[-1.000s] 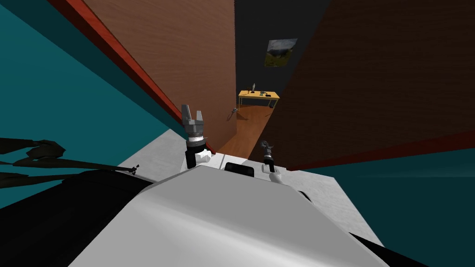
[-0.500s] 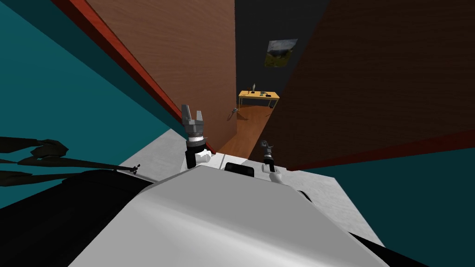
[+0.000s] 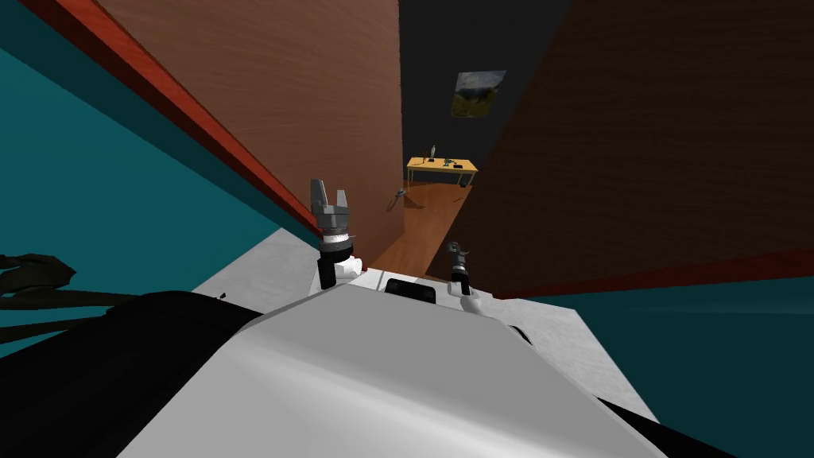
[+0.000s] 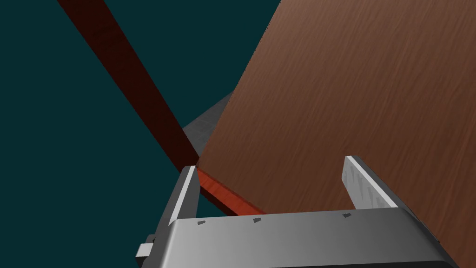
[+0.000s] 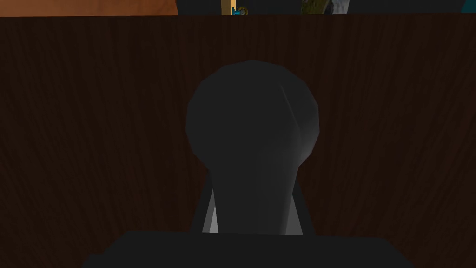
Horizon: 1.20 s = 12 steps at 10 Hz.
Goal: Push the door open
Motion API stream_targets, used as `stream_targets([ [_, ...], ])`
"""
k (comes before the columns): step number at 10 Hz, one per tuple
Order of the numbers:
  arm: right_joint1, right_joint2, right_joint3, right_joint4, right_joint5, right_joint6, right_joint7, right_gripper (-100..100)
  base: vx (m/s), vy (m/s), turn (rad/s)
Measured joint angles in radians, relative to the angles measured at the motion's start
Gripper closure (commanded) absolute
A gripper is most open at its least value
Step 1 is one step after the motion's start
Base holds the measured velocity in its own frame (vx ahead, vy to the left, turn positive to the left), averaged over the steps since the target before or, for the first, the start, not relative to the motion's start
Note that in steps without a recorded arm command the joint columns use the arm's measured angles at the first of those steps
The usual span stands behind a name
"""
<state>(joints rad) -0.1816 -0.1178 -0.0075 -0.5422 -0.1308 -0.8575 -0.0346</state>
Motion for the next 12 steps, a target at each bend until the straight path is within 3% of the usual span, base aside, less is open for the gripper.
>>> stream_targets([
  [2, -0.001, 0.005, -0.009, -0.01, -0.011, 0.001, 0.016, 100, 0.17, 0.027, -0.066],
  [3, 0.011, 0.012, -0.017, -0.038, -0.019, 0.019, 0.033, 100, 0.182, 0.033, -0.07],
  [5, -0.004, 0.016, -0.035, -0.01, -0.04, 0.012, 0.058, 100, 0.216, 0.049, -0.093],
  [7, 0.002, 0.024, -0.055, -0.027, -0.061, 0.021, 0.086, 100, 0.204, 0.037, -0.086],
  [10, -0.027, 0.043, -0.089, 0.011, -0.095, 0.004, 0.134, 100, 0.178, 0.018, -0.06],
  [12, -0.024, 0.051, -0.106, -0.005, -0.113, 0.013, 0.159, 100, 0.178, 0.05, -0.094],
])
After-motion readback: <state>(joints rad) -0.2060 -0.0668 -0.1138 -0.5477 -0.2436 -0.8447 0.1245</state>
